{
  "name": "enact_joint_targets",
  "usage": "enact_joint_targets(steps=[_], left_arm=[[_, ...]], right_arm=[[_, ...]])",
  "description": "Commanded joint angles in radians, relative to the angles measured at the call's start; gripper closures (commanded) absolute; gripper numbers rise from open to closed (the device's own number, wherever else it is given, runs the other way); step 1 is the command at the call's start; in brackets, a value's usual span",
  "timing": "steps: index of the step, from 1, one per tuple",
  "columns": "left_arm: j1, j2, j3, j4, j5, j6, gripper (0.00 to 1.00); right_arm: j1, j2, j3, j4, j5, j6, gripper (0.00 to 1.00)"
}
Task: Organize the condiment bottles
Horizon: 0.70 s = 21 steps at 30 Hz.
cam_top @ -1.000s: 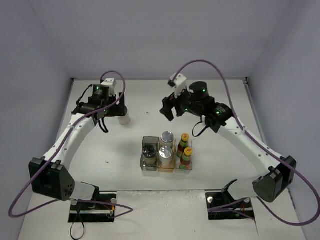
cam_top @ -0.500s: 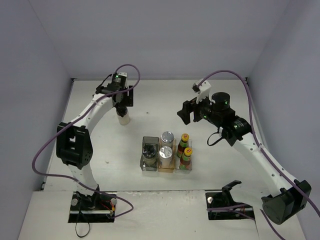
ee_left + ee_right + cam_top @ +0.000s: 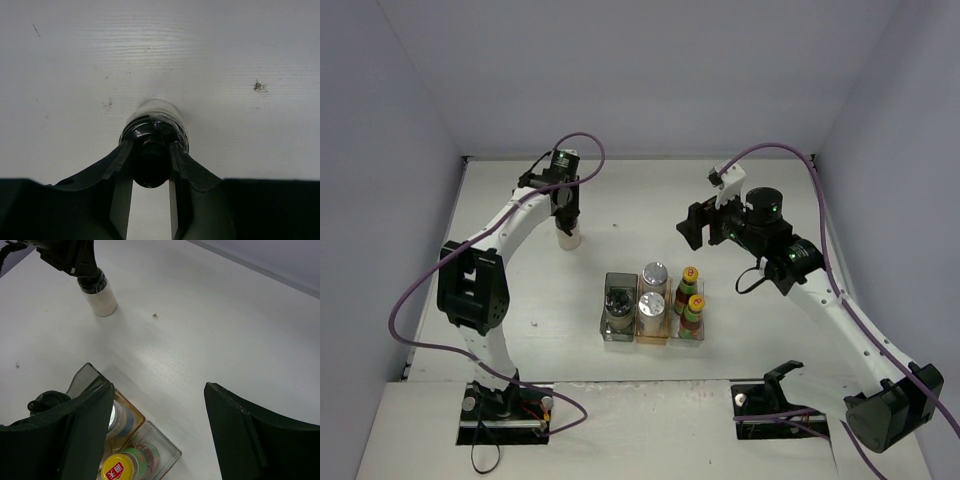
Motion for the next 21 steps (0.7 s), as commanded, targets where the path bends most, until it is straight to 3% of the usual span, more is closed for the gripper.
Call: enact_joint_targets(steps=[1, 4, 21], left_arm=[[-0.007, -0.051, 0.052, -0.009, -0.022, 0.002, 0.88], [-0.013, -0.069, 0.058, -0.015, 0.003, 0.007, 1.0], [-0.23, -0.247, 0.124, -0.121, 0.099, 0.102, 1.0]], right_arm=[[-0.006, -0.021, 0.002, 0.094, 0.001, 0.003, 0.26], [-0.006, -0.02, 0.0, 0.096, 0.003, 0.003, 0.26], [-0.008, -0.046, -0.01, 0.097, 0.066, 0.029, 0.26]])
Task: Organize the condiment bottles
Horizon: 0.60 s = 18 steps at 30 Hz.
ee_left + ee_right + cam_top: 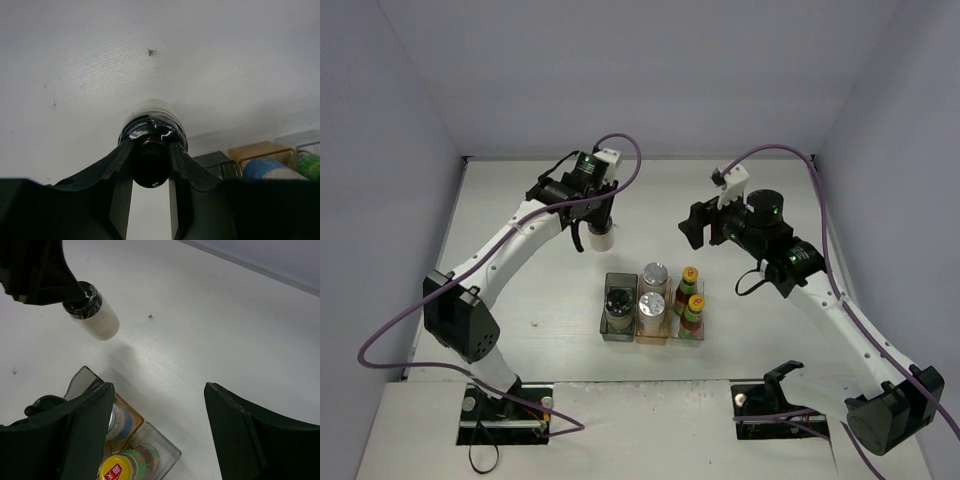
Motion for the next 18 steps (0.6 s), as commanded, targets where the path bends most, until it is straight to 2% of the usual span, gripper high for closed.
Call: enact_joint_targets(steps=[1, 8, 18], left_arm=[[-0.023, -0.102, 0.075, -0.013, 0.017, 0.027, 1.0], [-0.145, -0.177, 0.018, -0.041, 0.039, 0.027, 1.0], [-0.247, -0.223, -0.083, -0.024, 0.011, 0.003, 1.0]], right_arm=[[-0.008, -0.039, 0.009, 0.082, 0.06, 0.008, 0.26], [-0.022, -0.045, 0.003, 0.085, 0.108, 0.026, 0.26], [-0.023, -0.045, -0.007, 0.089, 0.106, 0.029, 0.26]])
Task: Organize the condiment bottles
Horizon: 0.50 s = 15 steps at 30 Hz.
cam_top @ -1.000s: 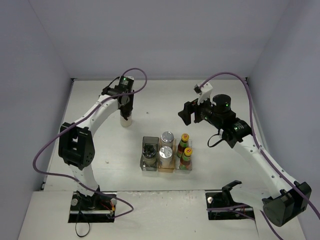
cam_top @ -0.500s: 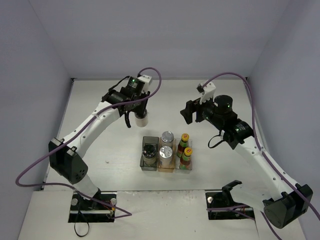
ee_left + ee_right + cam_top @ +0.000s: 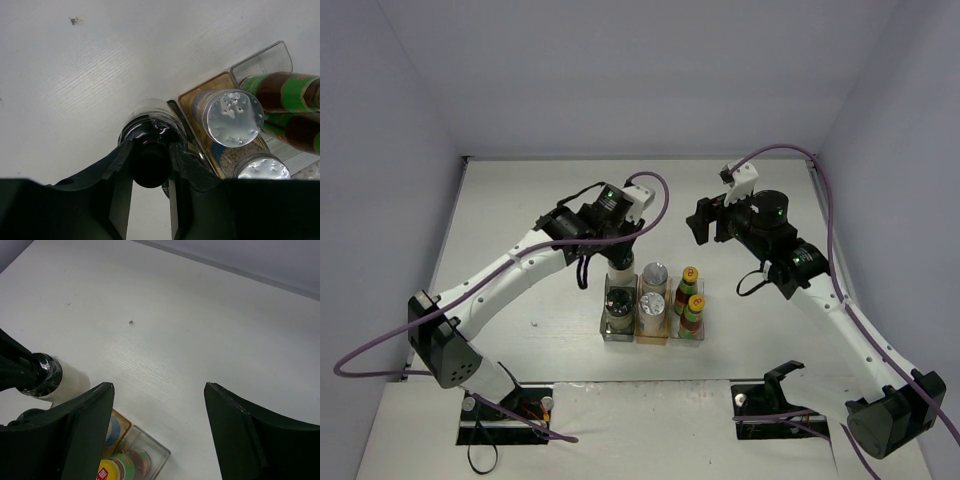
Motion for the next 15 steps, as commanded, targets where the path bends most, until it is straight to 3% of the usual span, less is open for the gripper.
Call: enact_joint_targets(steps=[1, 15], left_arm=[[-0.021, -0.066, 0.005, 0.056, -0.039, -0.013, 1.0], [-0.071, -0.116, -0.072, 0.039, 0.002, -0.06, 1.0]], right_arm=[[-0.004, -0.022, 0.002, 0.086, 0.018, 0.013, 0.26], [-0.006, -0.016, -0.007, 0.093, 0.027, 0.014, 0.26]])
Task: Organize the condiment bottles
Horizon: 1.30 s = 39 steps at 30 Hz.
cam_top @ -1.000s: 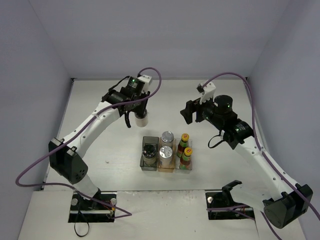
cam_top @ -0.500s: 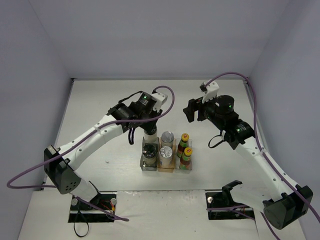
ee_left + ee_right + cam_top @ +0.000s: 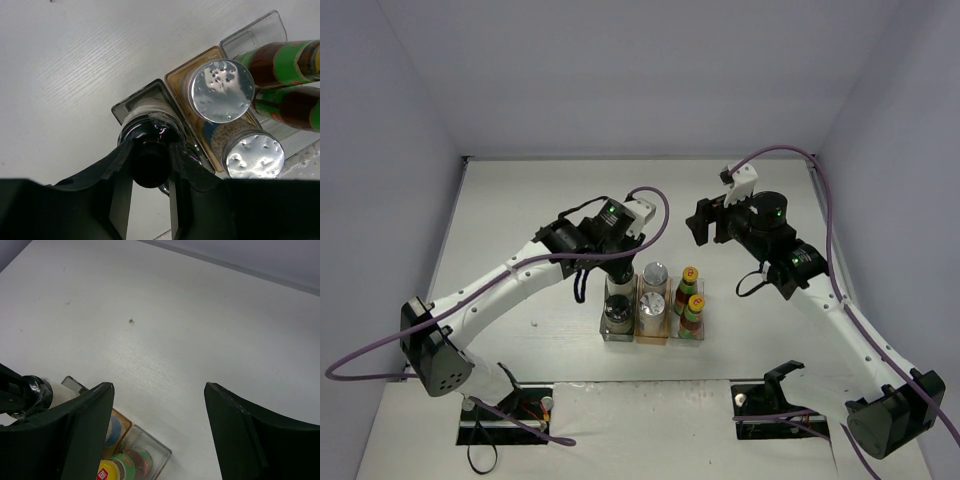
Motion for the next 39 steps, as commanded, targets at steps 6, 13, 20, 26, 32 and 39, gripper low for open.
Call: enact_joint_targets(steps=[6, 13, 20, 26, 32, 39], left_arm=[[-0.007, -0.06, 0.019, 0.02, 0.037, -0.027, 1.0], [-0.007, -0.043, -0.003, 0.013, 0.055, -0.026, 1.0], [-0.007, -0.027, -0.029, 0.042, 0.025, -0.021, 1.0], [-0.005, -0.008, -0.061, 0.088, 0.015, -0.02, 0.99], [-0.007, 0.004, -0.101, 0.152, 0.0, -0.023, 0.75], [-0.005, 0.009, -0.124, 0.191, 0.003, -0.026, 0.51]], right_arm=[[-0.007, -0.014, 0.004, 0.086, 0.032, 0.004, 0.26], [-0.014, -0.011, 0.0, 0.091, 0.035, 0.009, 0.26], [-0.017, -0.014, -0.005, 0.095, 0.039, 0.012, 0.26], [-0.018, -0.014, -0.009, 0.1, 0.042, 0.012, 0.26], [-0.018, -0.011, -0.011, 0.103, 0.049, 0.013, 0.26], [-0.018, -0.01, -0.014, 0.104, 0.055, 0.013, 0.26]])
